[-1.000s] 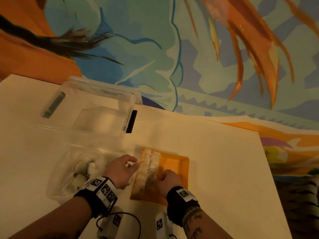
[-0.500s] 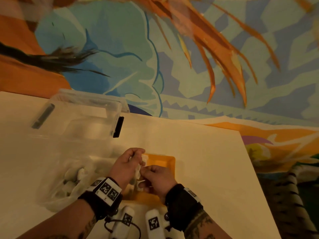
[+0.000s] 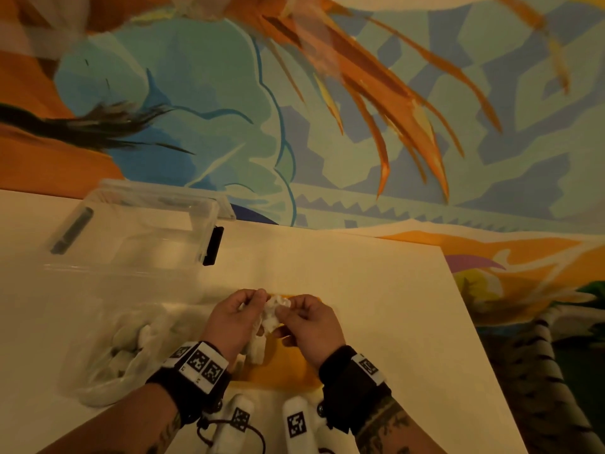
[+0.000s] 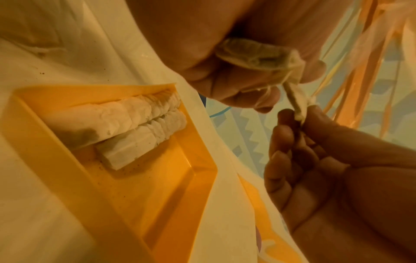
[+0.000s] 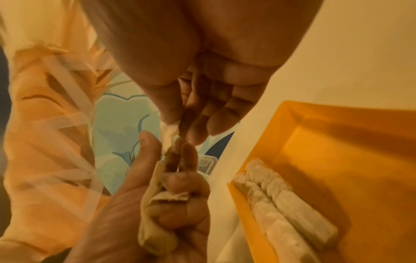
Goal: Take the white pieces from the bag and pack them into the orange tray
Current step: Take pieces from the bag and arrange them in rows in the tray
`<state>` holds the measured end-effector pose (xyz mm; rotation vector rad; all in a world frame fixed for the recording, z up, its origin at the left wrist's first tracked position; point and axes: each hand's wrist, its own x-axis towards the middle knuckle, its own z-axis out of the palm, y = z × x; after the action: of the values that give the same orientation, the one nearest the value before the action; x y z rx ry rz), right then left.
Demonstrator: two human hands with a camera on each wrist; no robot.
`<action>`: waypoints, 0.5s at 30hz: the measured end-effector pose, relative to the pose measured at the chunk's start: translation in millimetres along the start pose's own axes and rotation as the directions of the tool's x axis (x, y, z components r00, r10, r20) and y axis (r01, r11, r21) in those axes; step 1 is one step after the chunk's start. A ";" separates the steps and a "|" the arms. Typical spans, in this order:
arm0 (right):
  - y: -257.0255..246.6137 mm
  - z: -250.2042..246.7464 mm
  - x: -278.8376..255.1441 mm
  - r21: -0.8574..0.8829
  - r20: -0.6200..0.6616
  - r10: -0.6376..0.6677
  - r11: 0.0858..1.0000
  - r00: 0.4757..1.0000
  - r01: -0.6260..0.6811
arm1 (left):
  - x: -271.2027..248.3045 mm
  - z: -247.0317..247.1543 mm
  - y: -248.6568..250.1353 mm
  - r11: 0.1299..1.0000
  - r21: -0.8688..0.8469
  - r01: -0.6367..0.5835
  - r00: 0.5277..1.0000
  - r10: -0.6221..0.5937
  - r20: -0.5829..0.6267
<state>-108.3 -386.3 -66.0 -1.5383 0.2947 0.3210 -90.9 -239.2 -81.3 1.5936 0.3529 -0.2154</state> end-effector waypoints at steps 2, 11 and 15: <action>-1.6 -3.5 0.6 -0.004 -0.056 -0.033 0.999 0.998 0.032 | -0.9 -1.5 -0.9 1.000 -0.009 0.029 0.998 -0.029 0.054; 5.2 -6.2 2.3 0.158 -0.116 0.079 0.986 0.990 -0.061 | -3.1 -1.4 0.9 1.000 0.027 -0.011 0.995 0.009 0.101; 8.5 -11.2 2.3 0.158 -0.111 0.077 0.986 0.991 -0.058 | -0.4 -3.2 4.0 0.989 0.138 -0.049 0.990 0.030 0.135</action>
<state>-109.2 -397.3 -74.8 -1.3981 0.4544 0.2556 -90.1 -236.2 -77.3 1.7142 0.2061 -0.3204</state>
